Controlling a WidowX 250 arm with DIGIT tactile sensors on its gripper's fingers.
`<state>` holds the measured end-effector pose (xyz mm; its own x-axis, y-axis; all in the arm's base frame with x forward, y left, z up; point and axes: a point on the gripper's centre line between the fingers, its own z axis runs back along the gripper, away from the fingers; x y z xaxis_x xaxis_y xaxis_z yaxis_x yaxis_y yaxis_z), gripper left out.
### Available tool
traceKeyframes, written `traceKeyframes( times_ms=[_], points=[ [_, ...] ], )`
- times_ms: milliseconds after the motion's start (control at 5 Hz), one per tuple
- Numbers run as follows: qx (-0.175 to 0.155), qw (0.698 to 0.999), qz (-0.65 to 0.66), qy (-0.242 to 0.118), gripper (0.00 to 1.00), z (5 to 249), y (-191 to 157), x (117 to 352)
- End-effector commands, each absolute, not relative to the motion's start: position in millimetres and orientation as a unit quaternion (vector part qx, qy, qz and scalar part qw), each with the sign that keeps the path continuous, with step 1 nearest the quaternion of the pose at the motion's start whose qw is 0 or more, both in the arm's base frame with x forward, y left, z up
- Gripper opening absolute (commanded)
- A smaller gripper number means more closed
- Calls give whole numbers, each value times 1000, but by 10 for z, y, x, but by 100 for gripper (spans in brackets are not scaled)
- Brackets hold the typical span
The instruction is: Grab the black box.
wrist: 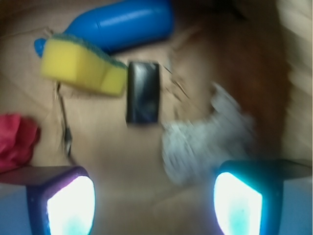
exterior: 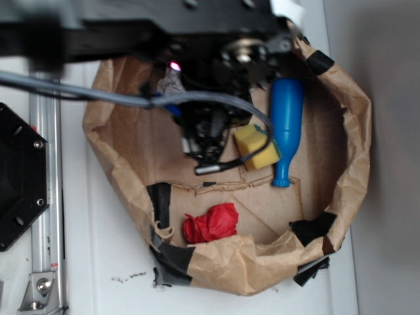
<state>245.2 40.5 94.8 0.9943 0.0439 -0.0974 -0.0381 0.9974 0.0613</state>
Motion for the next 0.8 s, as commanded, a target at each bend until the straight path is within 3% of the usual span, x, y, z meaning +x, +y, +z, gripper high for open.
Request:
traceKeyframes(
  times_ms=[0,400,600],
  points=[
    [19,1000,4,-9,100,464,315,2821],
    [46,998,-37,16,100,39,252,3112],
    [50,998,-34,2,0,351,237,2997]
  ],
)
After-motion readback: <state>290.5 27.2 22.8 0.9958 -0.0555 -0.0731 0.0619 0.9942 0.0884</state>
